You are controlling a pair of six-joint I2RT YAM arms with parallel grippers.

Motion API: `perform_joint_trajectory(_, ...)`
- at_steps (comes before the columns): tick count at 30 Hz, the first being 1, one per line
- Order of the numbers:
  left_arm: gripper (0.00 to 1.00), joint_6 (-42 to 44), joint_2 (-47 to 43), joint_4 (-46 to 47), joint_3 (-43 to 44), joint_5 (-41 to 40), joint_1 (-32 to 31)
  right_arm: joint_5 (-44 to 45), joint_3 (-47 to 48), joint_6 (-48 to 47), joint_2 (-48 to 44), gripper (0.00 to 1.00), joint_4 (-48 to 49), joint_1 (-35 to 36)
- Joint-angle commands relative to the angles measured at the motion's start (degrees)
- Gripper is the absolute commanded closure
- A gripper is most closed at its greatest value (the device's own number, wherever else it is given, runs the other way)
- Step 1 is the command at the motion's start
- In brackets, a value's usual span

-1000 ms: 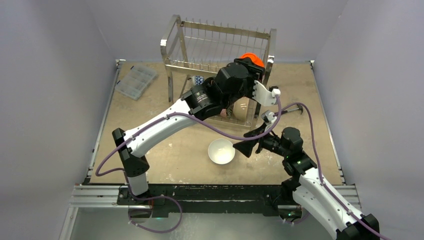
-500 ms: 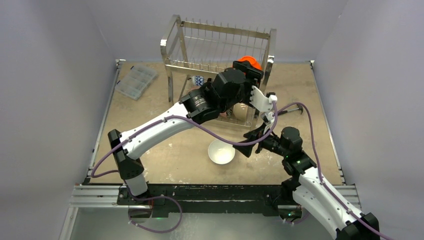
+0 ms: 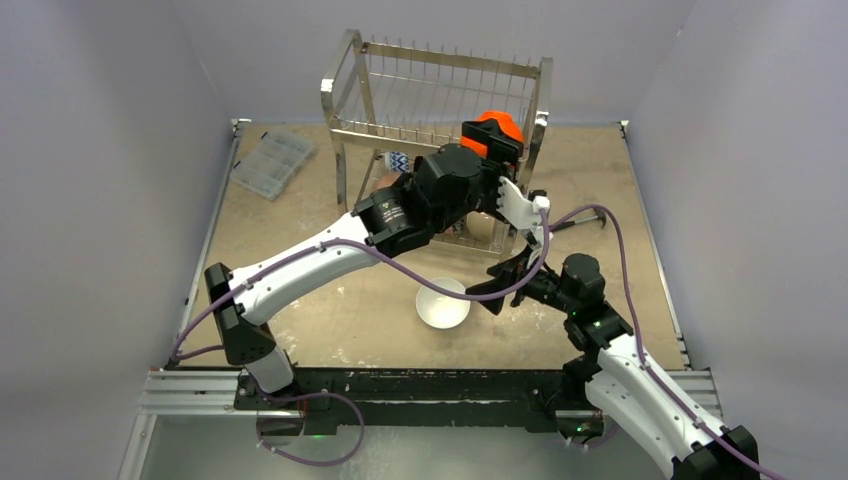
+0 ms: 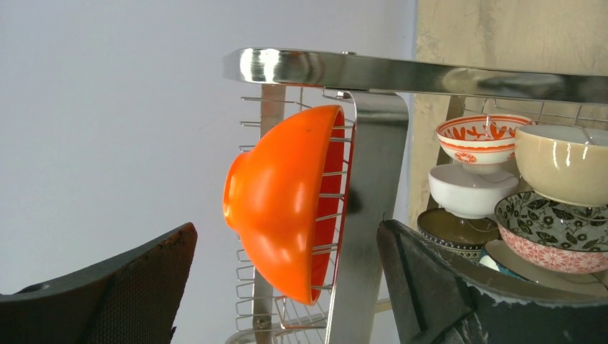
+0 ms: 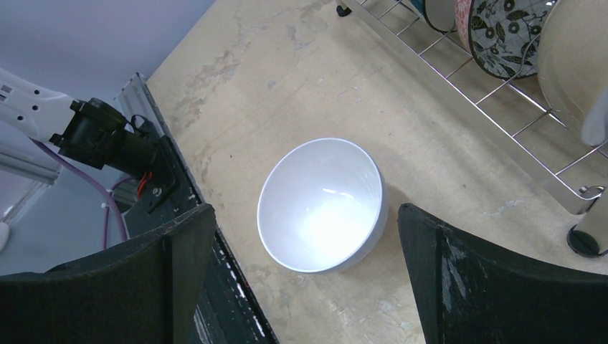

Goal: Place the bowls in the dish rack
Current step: Turn the bowl upside down on the dish rack, then pick up the bowl from the center of the board.

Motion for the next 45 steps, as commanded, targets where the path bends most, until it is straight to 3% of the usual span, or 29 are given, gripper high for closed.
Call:
perform_joint_trajectory(1, 0.05, -1.0, -4.9, 5.0, -2.5, 0.6, -0.4, -0.6, 0.7, -0.8, 0.2, 0.01, 1.0, 0.0)
perform_joint_trajectory(12, 0.01, -12.1, -19.9, 9.8, -16.1, 10.4, -1.2, -0.5, 0.9, -0.6, 0.1, 0.01, 1.1, 0.1)
perform_joint_trajectory(20, 0.02, -29.1, -35.6, 18.1, -39.3, 14.0, -1.2, -0.2, 0.6, -0.6, 1.7, 0.01, 1.6, 0.0)
perform_joint_trajectory(26, 0.01, -43.9, -42.4, 23.8, -57.1, 8.2, -1.2, 0.3, 0.1, 0.0, 3.3, 0.01, 2.3, 0.1)
perform_joint_trajectory(36, 0.01, -86.8, -41.9, 32.7, -77.8, -6.2, -1.2, 1.8, -2.1, 3.6, 6.7, 0.01, 2.2, 0.0)
perform_joint_trajectory(45, 0.01, -102.9, -32.5, 28.4, -75.3, -12.9, -0.9, 0.0, -5.7, 7.4, 9.1, 0.01, 7.9, 0.0)
